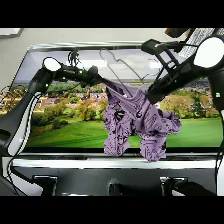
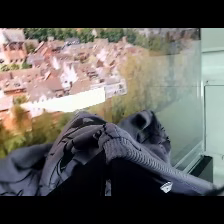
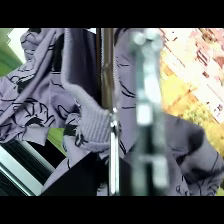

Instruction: Fold the clothes and pants, and hang the long-sleeved shirts on hangers.

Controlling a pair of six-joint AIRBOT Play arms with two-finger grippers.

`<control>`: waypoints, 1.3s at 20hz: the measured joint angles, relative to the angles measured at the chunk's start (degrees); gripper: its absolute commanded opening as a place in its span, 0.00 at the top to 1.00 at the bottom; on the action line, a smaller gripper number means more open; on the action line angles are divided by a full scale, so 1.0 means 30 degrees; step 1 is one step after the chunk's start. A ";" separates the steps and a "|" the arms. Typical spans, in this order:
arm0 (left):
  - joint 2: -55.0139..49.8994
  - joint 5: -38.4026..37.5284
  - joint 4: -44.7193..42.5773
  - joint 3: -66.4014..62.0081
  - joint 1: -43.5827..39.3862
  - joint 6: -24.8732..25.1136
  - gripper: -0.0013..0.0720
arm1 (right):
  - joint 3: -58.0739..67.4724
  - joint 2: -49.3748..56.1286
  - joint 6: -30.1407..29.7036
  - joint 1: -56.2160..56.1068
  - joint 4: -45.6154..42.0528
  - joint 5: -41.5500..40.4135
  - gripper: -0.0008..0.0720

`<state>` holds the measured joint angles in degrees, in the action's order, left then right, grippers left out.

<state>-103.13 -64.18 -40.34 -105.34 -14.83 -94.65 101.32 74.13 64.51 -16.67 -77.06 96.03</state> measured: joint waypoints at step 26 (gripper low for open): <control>0.0692 0.1596 0.1792 -0.1268 0.2295 -0.0605 0.95 | -0.0007 0.1020 0.2543 -0.2973 -0.2164 0.0743 0.94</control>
<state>-101.06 -59.40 -34.96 -109.14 -7.94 -96.47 101.30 77.19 72.14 -25.58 -83.55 98.26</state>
